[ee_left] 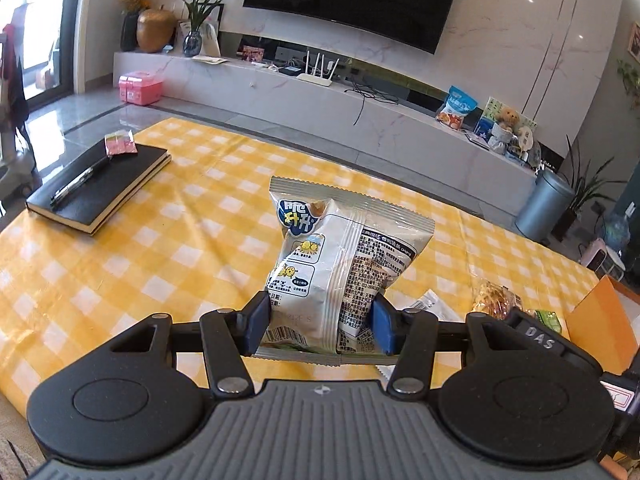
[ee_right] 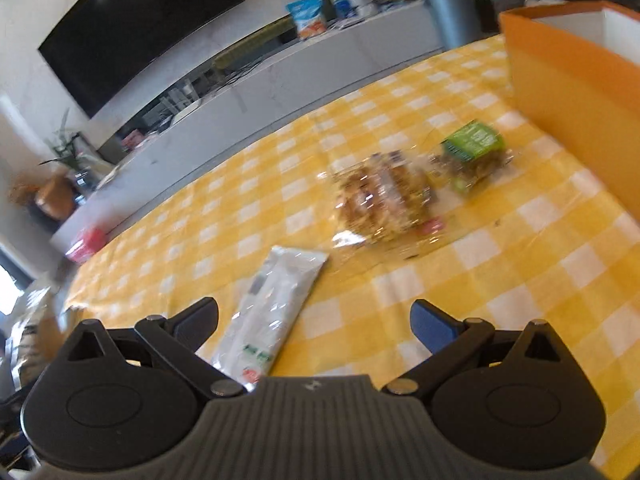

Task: Organize snacks
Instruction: 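Lift the white snack bag with the left gripper while the right reaches the white strip packet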

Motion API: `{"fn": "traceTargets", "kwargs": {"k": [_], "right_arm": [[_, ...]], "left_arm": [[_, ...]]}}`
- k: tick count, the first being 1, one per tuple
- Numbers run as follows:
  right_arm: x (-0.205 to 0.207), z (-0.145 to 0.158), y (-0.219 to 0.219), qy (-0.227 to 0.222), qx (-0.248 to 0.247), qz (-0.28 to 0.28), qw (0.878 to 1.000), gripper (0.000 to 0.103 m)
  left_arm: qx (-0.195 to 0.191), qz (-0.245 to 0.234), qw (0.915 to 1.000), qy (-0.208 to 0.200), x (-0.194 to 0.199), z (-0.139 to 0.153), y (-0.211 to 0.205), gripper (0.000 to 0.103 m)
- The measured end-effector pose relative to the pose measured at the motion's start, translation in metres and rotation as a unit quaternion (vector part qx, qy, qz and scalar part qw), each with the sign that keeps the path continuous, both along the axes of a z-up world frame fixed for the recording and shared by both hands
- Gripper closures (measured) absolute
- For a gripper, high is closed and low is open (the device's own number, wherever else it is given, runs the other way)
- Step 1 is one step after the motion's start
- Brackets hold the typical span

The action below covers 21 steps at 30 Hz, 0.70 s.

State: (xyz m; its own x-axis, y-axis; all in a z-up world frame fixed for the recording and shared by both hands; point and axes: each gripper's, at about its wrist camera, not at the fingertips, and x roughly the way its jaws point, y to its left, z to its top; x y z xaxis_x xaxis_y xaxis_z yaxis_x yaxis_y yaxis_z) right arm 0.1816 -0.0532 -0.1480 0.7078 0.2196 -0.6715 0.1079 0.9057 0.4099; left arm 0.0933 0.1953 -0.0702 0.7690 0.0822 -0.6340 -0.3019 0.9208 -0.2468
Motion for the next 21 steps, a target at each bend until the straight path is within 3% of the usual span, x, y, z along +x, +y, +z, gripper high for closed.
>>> {"fn": "traceTargets", "kwargs": {"k": [3,10,17,21], "right_arm": [[0.001,0.001,-0.008,-0.024,-0.017,-0.029,0.999,0.003],[0.026,-0.019,0.019,0.027,0.016,-0.014,0.999,0.003],[0.039,-0.012,0.075,0.025,-0.094,-0.04,0.994,0.003],[0.054,-0.018,0.102,0.04,-0.159,-0.02,0.986,0.004]], "left_arm": [[-0.016,0.014,0.9996,0.018,0.004,-0.014,0.009,0.043],[-0.017,0.022,0.9992,0.029,0.008,-0.02,0.014,0.043],[-0.03,0.05,0.9977,0.033,-0.004,-0.011,0.039,0.043],[-0.026,0.07,0.9968,0.026,-0.012,-0.005,0.049,0.043]]}}
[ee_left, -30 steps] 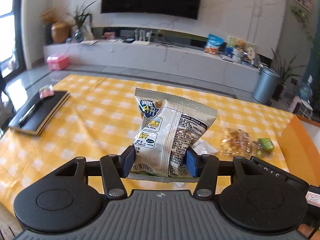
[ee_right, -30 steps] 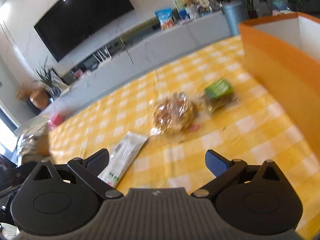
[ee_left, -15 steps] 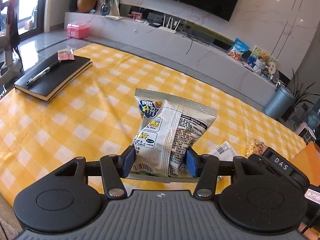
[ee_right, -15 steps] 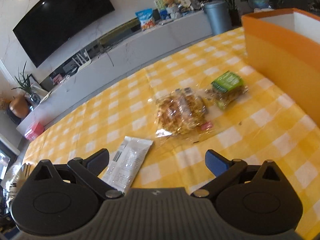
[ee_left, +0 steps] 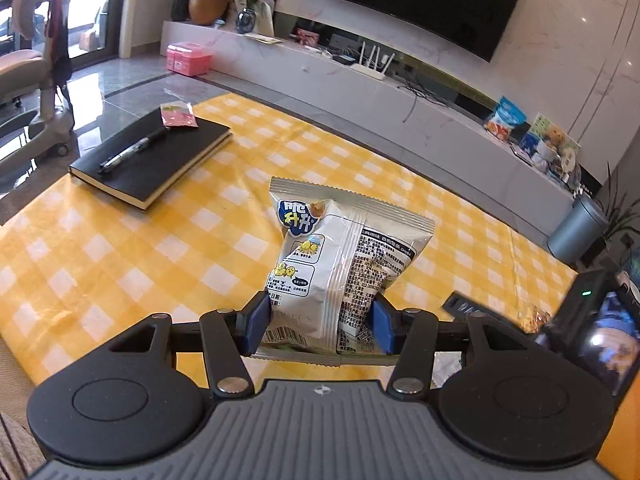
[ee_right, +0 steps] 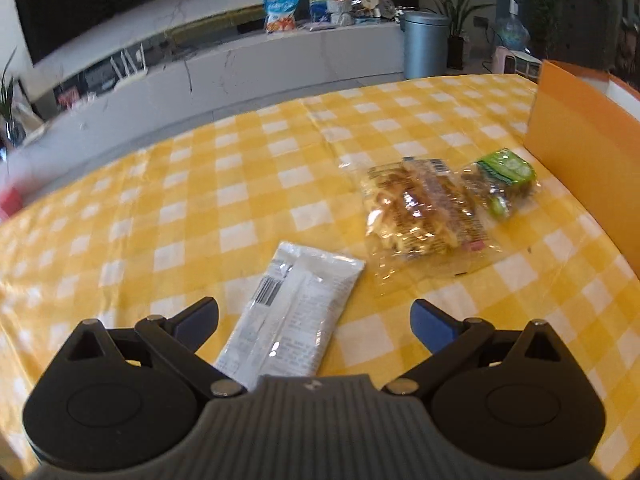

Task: Organize snacks
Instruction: 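Lift the white snack bag with the left gripper while the right reaches the white strip packet, then grasp the white strip packet with the right gripper and lift it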

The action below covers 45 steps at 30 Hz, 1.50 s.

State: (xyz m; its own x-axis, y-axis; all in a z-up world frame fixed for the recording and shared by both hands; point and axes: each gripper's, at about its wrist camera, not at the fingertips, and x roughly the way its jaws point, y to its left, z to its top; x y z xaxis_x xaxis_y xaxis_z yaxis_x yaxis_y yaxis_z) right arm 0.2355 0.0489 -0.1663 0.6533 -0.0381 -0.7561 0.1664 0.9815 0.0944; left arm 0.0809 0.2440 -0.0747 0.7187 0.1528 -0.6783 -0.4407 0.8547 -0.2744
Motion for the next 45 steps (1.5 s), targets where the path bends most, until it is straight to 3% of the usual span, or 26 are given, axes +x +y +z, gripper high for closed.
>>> {"fn": "traceTargets", "kwargs": {"k": [4,9,16,19,22,32,36,38,41,45], "right_arm": [[0.002,-0.017,0.023,0.027,-0.048,0.046,0.997,0.014],[-0.002,-0.02,0.013,0.024,-0.04,0.055,0.997,0.014],[-0.021,-0.014,-0.013,0.013,-0.043,0.105,0.993,0.045],[-0.028,-0.011,-0.038,0.033,-0.028,0.128,0.991,0.049],[-0.043,-0.011,-0.065,0.035,-0.049,0.15,0.987,0.049],[-0.082,-0.006,-0.16,0.069,-0.034,0.17,0.982,0.048],[-0.093,-0.004,-0.193,0.062,0.019,0.165,0.984,0.035],[-0.089,-0.002,-0.205,0.051,0.043,0.137,0.988,0.013],[-0.079,-0.001,-0.224,0.039,0.063,0.09,0.993,0.012],[-0.075,-0.003,-0.213,0.027,0.089,0.127,0.988,0.007]], "left_arm": [[0.0,-0.012,0.9999,-0.002,-0.001,0.002,-0.004,0.043],[-0.001,-0.036,0.9993,-0.011,0.005,0.004,-0.013,0.043],[0.006,-0.059,0.9982,-0.002,0.011,0.001,-0.029,0.043],[0.016,-0.077,0.9969,-0.006,0.01,0.005,-0.04,0.043],[0.016,-0.094,0.9954,-0.01,0.011,0.008,-0.05,0.043],[0.03,-0.165,0.9859,0.002,0.018,0.003,-0.097,0.043],[0.035,-0.175,0.984,0.006,0.019,0.0,-0.106,0.043],[0.035,-0.176,0.9838,0.01,0.02,-0.003,-0.107,0.043],[0.032,-0.18,0.983,0.014,0.022,-0.006,-0.109,0.043],[0.035,-0.198,0.9795,0.005,0.022,-0.009,-0.113,0.043]]}}
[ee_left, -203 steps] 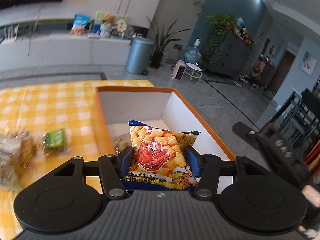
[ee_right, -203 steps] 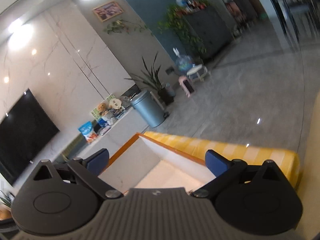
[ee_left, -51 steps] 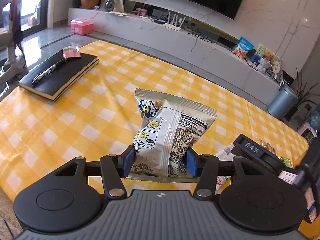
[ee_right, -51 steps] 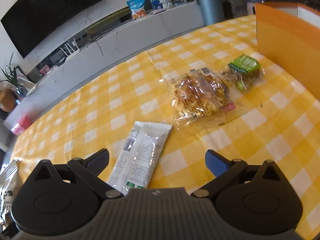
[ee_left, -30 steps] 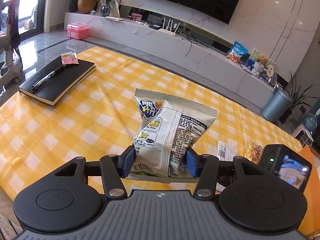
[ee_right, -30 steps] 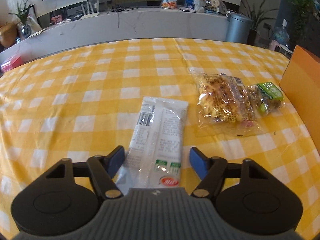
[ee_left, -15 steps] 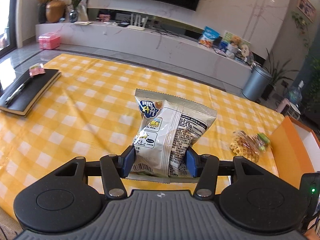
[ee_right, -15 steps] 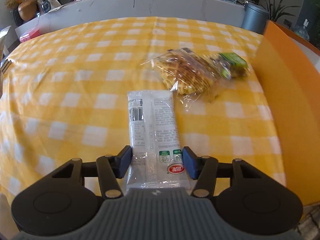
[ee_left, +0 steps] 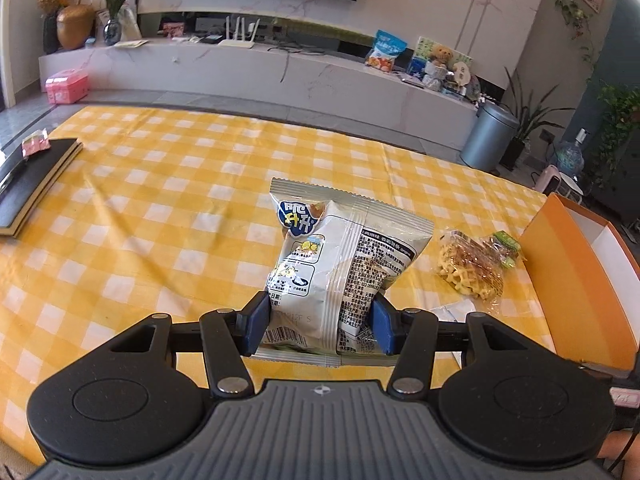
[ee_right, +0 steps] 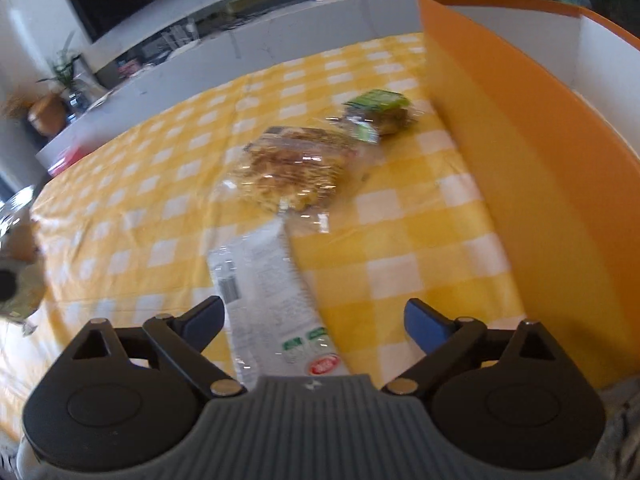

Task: Organize snacks
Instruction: 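Grasp the white strip packet with the right gripper and lift it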

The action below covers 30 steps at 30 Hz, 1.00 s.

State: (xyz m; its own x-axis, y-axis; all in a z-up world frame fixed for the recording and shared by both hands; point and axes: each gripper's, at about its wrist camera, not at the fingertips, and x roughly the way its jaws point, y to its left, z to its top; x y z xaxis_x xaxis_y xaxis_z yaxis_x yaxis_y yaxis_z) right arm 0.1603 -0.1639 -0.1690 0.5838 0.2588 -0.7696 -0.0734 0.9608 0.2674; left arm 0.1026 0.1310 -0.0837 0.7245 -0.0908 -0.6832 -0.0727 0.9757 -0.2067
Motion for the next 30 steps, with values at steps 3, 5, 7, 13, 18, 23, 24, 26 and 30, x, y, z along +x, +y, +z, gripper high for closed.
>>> {"fn": "traceTargets", "kwargs": {"k": [3,5,7,13,18,23,24,26,30], "right_arm": [[-0.006,-0.001,0.035,-0.03,-0.089,0.06,0.994,0.007],[-0.009,-0.005,0.052,-0.037,-0.126,0.086,0.988,0.007],[-0.006,-0.01,0.056,-0.028,-0.115,0.096,0.988,0.011],[0.0,-0.013,0.05,-0.039,-0.111,0.074,0.99,0.037],[-0.008,-0.009,0.044,-0.046,-0.113,0.067,0.99,0.05],[-0.009,-0.009,0.041,-0.043,-0.102,0.062,0.992,0.041],[-0.008,-0.009,0.04,-0.04,-0.103,0.059,0.992,0.037],[-0.006,-0.011,0.04,-0.033,-0.112,0.049,0.992,0.026],[-0.001,-0.014,0.037,-0.02,-0.107,0.042,0.993,0.007]], "left_arm": [[-0.001,-0.008,1.0,-0.001,0.001,-0.001,-0.001,0.043],[0.004,-0.012,0.9999,0.0,0.0,-0.001,-0.003,0.043],[0.015,-0.018,0.9997,-0.003,0.0,-0.001,-0.007,0.043],[0.031,-0.035,0.9989,0.005,0.001,-0.004,-0.023,0.043],[0.033,-0.051,0.9982,0.005,-0.002,-0.004,-0.033,0.043],[0.04,-0.053,0.9978,0.005,-0.002,-0.003,-0.037,0.043],[0.042,-0.053,0.9977,0.006,-0.001,-0.004,-0.037,0.043],[0.044,-0.052,0.9977,0.008,-0.001,-0.005,-0.038,0.043],[0.046,-0.05,0.9976,0.013,0.001,-0.007,-0.038,0.043]]}}
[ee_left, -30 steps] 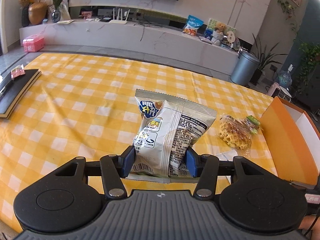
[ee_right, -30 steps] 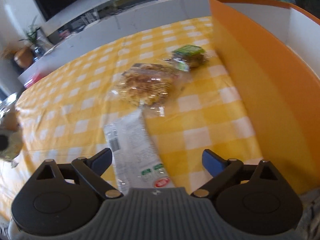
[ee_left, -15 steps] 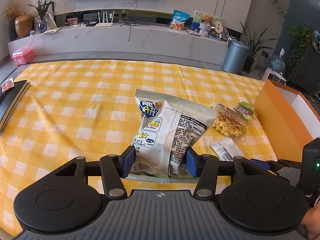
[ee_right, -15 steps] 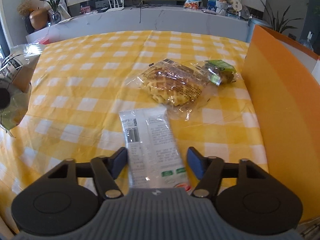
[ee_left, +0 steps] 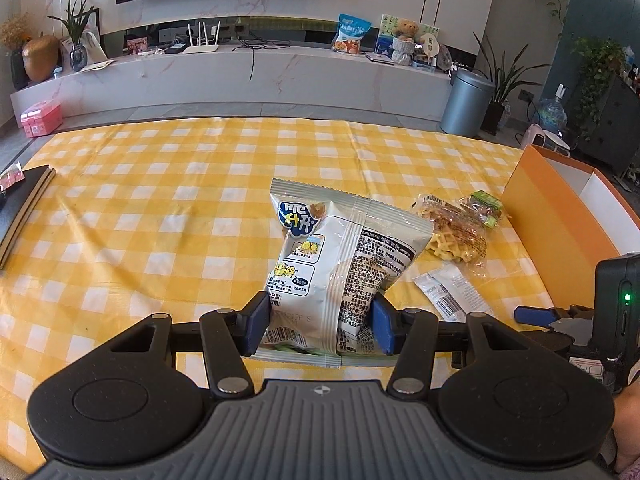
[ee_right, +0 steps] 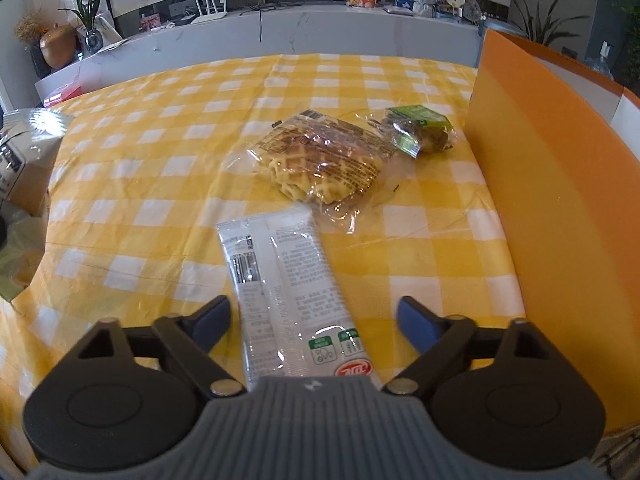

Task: Organize snacks
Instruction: 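Grasp the white strip packet with the right gripper and lift it, then carry the strip packet over the orange box and open the right gripper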

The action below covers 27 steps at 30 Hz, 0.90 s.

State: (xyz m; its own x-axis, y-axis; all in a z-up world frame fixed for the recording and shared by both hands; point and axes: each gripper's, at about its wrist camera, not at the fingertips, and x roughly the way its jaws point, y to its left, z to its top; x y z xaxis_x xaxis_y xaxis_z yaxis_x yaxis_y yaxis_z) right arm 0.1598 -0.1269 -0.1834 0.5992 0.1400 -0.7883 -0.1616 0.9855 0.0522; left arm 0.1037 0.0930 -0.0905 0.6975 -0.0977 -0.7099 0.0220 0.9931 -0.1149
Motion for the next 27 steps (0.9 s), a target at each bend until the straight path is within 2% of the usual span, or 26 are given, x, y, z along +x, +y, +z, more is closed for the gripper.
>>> {"fn": "traceTargets", "kwargs": {"k": [2,4,6,7,8,9,11,15,19,23,27], "right_arm": [[0.002,-0.002,0.002,0.005,-0.001,0.007,1.0,0.003],[0.001,-0.004,0.008,0.004,-0.019,0.013,1.0,0.003],[0.001,-0.004,0.006,0.003,-0.014,0.011,1.0,0.003],[0.001,-0.003,0.005,0.002,-0.01,0.01,1.0,0.006],[0.0,-0.002,0.004,-0.002,-0.012,0.005,1.0,0.017],[-0.002,-0.001,0.003,-0.009,-0.018,-0.002,1.0,0.022],[-0.004,0.003,-0.001,-0.018,-0.013,-0.007,1.0,0.042],[-0.004,0.005,-0.003,-0.022,-0.012,-0.013,1.0,0.045],[-0.007,0.009,-0.012,-0.023,0.014,-0.018,0.999,0.048],[-0.017,0.023,-0.018,-0.051,0.037,-0.003,0.998,0.051],[-0.03,0.039,-0.019,-0.079,0.062,0.024,0.995,0.051]], "left_arm": [[0.001,-0.001,1.0,0.001,0.0,0.0,-0.001,0.043],[0.001,-0.002,1.0,0.001,0.0,0.0,-0.001,0.042],[0.001,-0.003,1.0,0.0,-0.001,0.001,-0.002,0.042],[0.001,-0.002,1.0,0.001,-0.001,0.001,-0.002,0.042],[0.0,-0.002,1.0,0.001,-0.001,0.001,-0.002,0.042],[0.001,-0.002,1.0,0.001,-0.001,0.001,-0.002,0.042],[0.002,-0.002,1.0,0.002,-0.001,0.001,-0.003,0.042],[0.002,-0.004,1.0,0.001,-0.003,0.002,-0.004,0.042],[-0.002,-0.006,1.0,-0.001,-0.004,0.003,-0.005,0.042],[-0.005,-0.006,1.0,-0.001,-0.006,0.005,-0.005,0.042],[-0.039,-0.021,0.999,-0.007,-0.007,0.005,-0.001,0.042]]}}
